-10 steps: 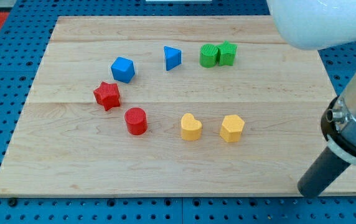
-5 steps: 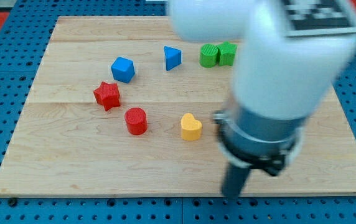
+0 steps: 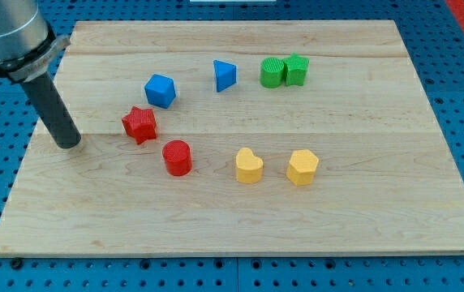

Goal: Nudge the blue cube right a bit

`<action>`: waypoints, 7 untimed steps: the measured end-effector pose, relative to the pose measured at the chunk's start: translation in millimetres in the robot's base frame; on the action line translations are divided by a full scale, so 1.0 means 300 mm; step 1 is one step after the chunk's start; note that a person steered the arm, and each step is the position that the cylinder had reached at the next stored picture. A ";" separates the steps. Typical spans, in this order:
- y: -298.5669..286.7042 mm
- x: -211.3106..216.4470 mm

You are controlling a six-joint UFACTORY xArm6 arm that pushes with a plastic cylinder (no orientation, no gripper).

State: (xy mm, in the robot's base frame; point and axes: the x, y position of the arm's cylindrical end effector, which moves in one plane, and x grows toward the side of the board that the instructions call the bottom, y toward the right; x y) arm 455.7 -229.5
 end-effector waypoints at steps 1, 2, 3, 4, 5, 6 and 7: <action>0.013 -0.006; 0.077 -0.016; 0.078 -0.102; 0.078 -0.228; 0.127 -0.260; 0.194 -0.294; 0.265 -0.311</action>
